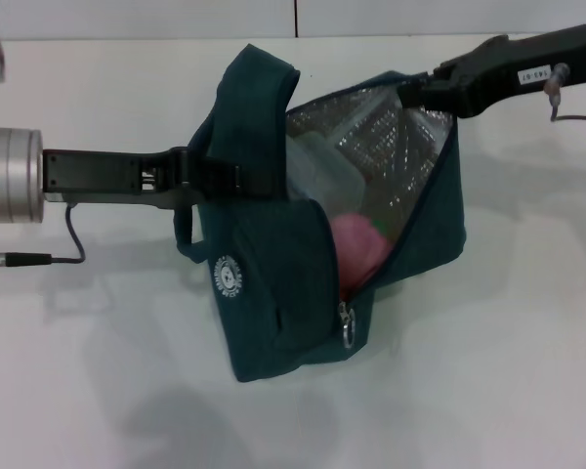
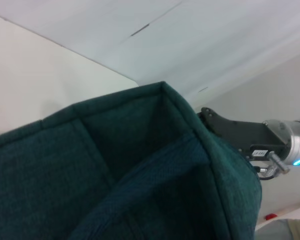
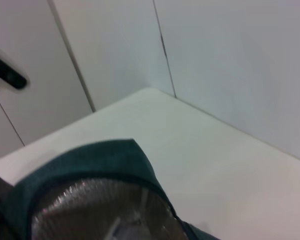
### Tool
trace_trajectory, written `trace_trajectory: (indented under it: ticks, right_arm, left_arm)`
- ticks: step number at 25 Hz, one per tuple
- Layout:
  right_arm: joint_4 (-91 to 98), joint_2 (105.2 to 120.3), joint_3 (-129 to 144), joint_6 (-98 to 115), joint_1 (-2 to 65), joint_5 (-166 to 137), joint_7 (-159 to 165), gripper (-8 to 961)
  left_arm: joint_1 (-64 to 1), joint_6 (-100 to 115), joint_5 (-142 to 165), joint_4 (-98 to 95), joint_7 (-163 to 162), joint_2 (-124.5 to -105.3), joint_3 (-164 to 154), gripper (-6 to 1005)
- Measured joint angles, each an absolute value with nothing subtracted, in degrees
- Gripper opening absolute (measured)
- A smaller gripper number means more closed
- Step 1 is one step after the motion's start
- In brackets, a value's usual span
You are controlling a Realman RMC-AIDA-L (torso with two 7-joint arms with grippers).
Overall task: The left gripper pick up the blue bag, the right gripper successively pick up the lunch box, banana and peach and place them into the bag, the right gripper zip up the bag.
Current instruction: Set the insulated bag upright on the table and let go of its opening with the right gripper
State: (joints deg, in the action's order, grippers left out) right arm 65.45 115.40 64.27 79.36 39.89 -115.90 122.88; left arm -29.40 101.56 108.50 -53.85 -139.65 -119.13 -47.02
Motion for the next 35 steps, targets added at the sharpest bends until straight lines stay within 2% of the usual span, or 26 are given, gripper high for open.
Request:
trace_trajectory:
  ticks: [11,20,35]
  right_arm:
    - [71.99,115.08,58.61,83.19,36.02,-110.51,122.86,48]
    - [74.74,115.21,55.03,89.05,30.3,-108.63,120.85,22]
    - [76.47,115.21,55.51,90.68,30.97,-103.13,119.75,15]
  left_arm:
    - [-34.34,101.3,107.4,-43.03,-133.32,-119.78,-47.29,32]
    - [-37.37,96.14,103.33,-35.28,-130.11,-119.94,-53.08,32]
    - [-37.14,93.15,102.09,-31.87,-128.09,-119.97,-55.33,31]
